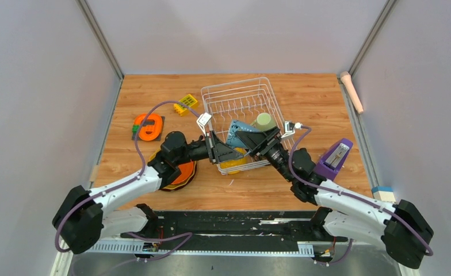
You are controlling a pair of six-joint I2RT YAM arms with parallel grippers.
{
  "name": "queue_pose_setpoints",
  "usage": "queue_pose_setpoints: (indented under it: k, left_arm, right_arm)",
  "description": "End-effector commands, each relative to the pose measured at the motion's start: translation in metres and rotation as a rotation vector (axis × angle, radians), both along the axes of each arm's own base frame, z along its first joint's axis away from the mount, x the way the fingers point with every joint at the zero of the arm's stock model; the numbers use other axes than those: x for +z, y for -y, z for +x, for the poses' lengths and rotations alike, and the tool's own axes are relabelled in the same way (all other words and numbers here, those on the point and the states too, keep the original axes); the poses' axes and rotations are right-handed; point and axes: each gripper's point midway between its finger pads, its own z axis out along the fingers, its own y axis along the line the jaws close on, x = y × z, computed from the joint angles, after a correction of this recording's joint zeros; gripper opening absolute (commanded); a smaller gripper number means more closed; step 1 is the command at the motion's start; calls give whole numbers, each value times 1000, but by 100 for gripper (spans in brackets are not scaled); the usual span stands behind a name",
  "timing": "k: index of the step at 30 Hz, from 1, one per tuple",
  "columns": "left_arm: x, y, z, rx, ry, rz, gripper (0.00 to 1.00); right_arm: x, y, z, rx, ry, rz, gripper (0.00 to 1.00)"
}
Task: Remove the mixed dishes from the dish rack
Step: Pick up the cup from the dish rack.
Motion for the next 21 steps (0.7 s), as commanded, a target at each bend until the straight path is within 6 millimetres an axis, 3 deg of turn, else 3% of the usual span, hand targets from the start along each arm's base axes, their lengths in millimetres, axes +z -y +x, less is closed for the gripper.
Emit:
queue_pose_setpoints:
  k: [1, 7, 13, 21]
  left_arm:
    - [17, -21, 17, 173, 224, 58, 0]
    - [24, -42, 21, 288, 251, 94, 0]
    - [30, -44, 15, 273, 272, 80, 0]
    - [28, -54, 13, 302, 296, 129, 0]
  right_arm:
    - [-28, 9, 2, -64, -127, -176, 85]
    - [-40, 26, 3, -130, -173, -207, 100]
    - [-53, 42, 6, -200, -217, -240, 100]
    - [-52, 70, 2, -282, -208, -203, 100]
